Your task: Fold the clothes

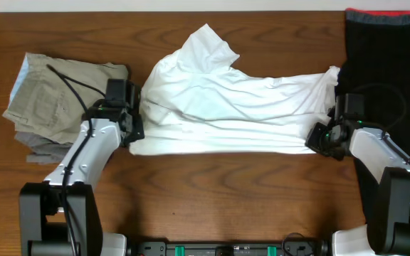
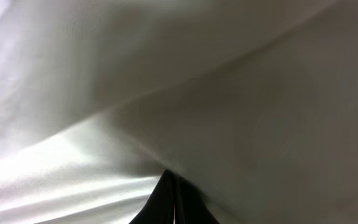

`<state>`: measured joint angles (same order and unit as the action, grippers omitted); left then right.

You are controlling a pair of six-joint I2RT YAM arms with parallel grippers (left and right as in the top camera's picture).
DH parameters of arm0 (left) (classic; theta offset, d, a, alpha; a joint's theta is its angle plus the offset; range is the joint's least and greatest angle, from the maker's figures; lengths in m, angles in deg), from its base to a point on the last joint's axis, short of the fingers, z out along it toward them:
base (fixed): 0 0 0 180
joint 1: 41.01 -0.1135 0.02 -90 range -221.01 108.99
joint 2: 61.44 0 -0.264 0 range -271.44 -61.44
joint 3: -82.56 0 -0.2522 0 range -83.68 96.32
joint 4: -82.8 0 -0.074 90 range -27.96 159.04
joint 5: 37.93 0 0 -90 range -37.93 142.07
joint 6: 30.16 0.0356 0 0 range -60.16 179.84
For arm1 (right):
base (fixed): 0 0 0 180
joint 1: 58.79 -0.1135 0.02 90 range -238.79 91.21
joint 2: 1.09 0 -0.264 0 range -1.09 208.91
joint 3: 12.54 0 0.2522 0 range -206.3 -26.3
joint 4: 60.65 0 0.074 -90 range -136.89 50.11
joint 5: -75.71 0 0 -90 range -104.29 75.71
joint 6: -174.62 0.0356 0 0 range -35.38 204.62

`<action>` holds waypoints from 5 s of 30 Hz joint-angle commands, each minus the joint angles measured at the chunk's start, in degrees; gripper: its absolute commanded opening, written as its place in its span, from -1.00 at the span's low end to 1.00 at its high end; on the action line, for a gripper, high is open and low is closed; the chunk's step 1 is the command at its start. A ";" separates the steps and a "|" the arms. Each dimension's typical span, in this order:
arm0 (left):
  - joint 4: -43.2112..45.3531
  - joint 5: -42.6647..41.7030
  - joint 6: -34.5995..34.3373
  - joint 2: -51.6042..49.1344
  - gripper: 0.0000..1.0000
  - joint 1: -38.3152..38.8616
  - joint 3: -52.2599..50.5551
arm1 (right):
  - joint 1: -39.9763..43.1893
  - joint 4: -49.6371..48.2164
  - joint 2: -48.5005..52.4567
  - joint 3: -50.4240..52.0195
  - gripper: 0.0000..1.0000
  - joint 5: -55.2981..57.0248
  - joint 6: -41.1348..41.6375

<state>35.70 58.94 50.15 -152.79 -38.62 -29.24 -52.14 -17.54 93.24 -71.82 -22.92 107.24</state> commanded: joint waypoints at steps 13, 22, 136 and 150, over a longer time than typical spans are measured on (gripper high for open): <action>-9.51 -16.31 1.31 0.37 0.39 -1.68 -0.72 | 1.57 3.37 -2.69 2.12 -0.27 -5.66 -11.85; 0.20 -16.33 4.15 0.37 -0.20 -1.68 -8.24 | 1.60 3.89 -12.79 1.75 -0.08 -7.96 -12.17; 5.31 -23.12 13.49 -46.93 0.51 6.45 66.47 | 1.51 29.40 -7.04 -35.30 0.18 -16.76 -13.73; 8.20 -22.88 15.04 -54.23 0.48 7.58 66.45 | -1.60 30.27 -7.04 -35.30 0.12 -15.13 -13.20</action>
<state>43.61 35.88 64.40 -206.03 -31.78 35.69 -52.77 12.51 86.31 -107.21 -38.43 94.41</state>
